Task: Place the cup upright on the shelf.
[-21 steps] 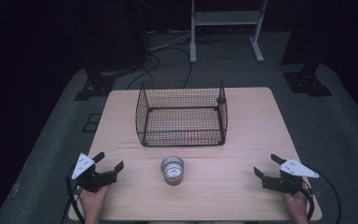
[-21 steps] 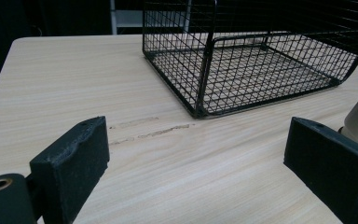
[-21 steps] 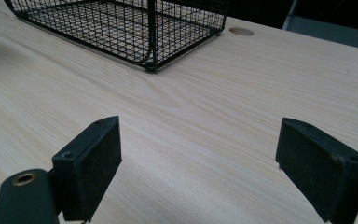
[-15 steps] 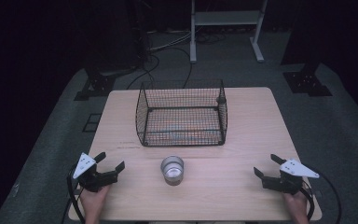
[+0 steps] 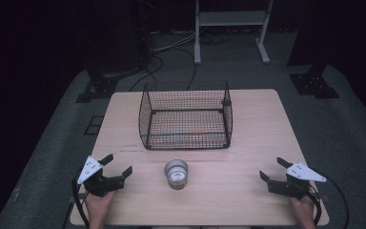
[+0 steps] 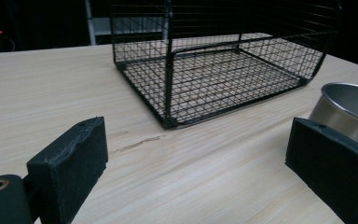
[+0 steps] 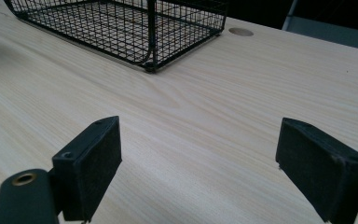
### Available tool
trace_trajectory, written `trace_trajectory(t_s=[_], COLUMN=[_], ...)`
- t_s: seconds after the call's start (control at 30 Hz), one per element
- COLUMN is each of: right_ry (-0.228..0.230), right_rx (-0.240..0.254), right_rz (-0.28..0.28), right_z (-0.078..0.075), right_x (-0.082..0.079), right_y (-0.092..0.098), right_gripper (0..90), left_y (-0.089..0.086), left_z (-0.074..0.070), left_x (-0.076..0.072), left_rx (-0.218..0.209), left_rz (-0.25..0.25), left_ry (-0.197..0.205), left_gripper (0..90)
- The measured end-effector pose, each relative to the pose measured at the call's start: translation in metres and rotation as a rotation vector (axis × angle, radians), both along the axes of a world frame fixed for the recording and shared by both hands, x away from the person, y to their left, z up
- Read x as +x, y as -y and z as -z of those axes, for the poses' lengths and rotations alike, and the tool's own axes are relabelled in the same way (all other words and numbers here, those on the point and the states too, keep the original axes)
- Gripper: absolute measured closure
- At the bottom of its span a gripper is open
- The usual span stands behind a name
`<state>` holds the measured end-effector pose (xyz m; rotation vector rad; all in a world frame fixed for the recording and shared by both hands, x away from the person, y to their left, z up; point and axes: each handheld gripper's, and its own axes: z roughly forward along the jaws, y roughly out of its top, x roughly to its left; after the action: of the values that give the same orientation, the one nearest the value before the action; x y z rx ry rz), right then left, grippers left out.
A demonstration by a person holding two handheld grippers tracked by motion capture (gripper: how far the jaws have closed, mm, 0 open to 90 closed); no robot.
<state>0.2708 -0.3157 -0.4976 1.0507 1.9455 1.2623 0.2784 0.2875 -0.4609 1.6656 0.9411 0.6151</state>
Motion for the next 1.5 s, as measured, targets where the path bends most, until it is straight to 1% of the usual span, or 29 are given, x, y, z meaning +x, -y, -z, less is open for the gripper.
trace_trajectory(t_s=[0.33,0.37,0.4,0.43,0.63,0.67,0.7,0.73,0.77,0.8,0.83,0.87,0.93,0.97,1.0,1.03,1.07,1.2,1.23,1.3,1.37,1.4,1.43,1.47,1.5], right_ry=[0.000,0.001,0.001,0.001,0.003,0.003,0.002,0.002,0.003,0.003,0.003,0.003,0.003,0.003,0.003,0.003,0.003,0.002,0.001,0.001,0.002,0.002,-0.002,-0.002,0.000], right_rx=[-0.001,-0.001,-0.001,-0.002,-0.003,-0.003,-0.003,-0.003,-0.003,-0.003,-0.004,-0.004,-0.004,-0.004,-0.004,-0.004,-0.004,-0.004,-0.004,-0.004,-0.007,-0.007,-0.012,-0.012,-0.015], right_rz=[-0.001,-0.001,-0.001,-0.002,-0.004,-0.003,-0.004,-0.004,-0.004,-0.004,-0.004,-0.004,-0.004,-0.003,-0.003,-0.002,-0.002,0.001,0.003,0.003,0.001,0.001,0.003,0.003,0.001], right_z=[0.000,0.000,0.000,0.000,0.000,0.000,0.000,0.000,0.000,0.000,0.000,0.000,0.000,0.000,0.000,0.000,0.000,0.000,0.000,0.000,0.000,0.000,0.000,0.000,0.000], right_x=[0.000,0.000,0.000,0.000,0.000,0.000,0.000,0.000,0.000,0.000,0.000,0.000,0.000,0.000,0.000,0.000,0.000,0.000,0.000,0.000,0.000,0.000,0.000,0.000,0.000], right_y=[0.000,0.000,0.000,0.000,0.000,0.000,0.000,0.000,0.000,0.000,0.000,0.000,0.000,0.000,0.000,0.000,0.000,-0.001,-0.001,-0.001,-0.001,-0.001,-0.001,-0.001,-0.001], right_gripper=[13.5,13.5,13.5,13.5,13.5,13.5,13.5,13.5,13.5,13.5,13.5,13.5,13.5,13.5,13.5,13.5,13.5,13.5,13.5,13.5,13.5,13.5,13.5,13.5,13.5], left_y=[0.012,0.015,0.015,0.018,0.025,0.026,0.027,0.027,0.027,0.027,0.028,0.028,0.030,0.031,0.033,0.038,0.038,0.049,0.054,0.056,0.060,0.062,0.065,0.065,0.069], left_z=[-0.004,-0.004,-0.004,-0.005,-0.006,-0.006,-0.007,-0.007,-0.009,-0.009,-0.011,-0.011,-0.013,-0.013,-0.014,-0.015,-0.015,-0.018,-0.020,-0.021,-0.022,-0.023,-0.024,-0.024,-0.025], left_x=[-0.002,-0.002,-0.002,-0.002,-0.004,-0.004,-0.004,-0.004,-0.004,-0.004,-0.005,-0.005,-0.006,-0.007,-0.007,-0.008,-0.008,-0.010,-0.010,-0.010,-0.008,-0.007,-0.006,-0.006,-0.005], left_rx=[0.018,0.034,0.034,0.045,0.060,0.059,0.039,0.039,0.014,0.014,0.003,0.003,-0.009,-0.007,-0.003,0.010,0.010,0.053,0.073,0.080,0.100,0.117,0.129,0.129,0.142], left_rz=[0.049,0.056,0.056,0.068,0.098,0.103,0.124,0.124,0.139,0.139,0.152,0.152,0.168,0.178,0.188,0.213,0.213,0.264,0.287,0.296,0.309,0.315,0.335,0.335,0.351], left_ry=[0.018,0.021,0.021,0.022,0.029,0.027,0.023,0.023,0.027,0.027,0.034,0.034,0.040,0.044,0.043,0.042,0.042,0.044,0.044,0.047,0.038,0.032,0.027,0.027,0.024], left_gripper=[2.9,2.4,2.2,2.2,2.2,2.1,1.7,1.7,1.7,1.7,1.7,1.7,1.7,1.6,1.6,1.7,1.7,1.7,1.7,1.7,1.7,1.7,1.7,1.7,1.7])
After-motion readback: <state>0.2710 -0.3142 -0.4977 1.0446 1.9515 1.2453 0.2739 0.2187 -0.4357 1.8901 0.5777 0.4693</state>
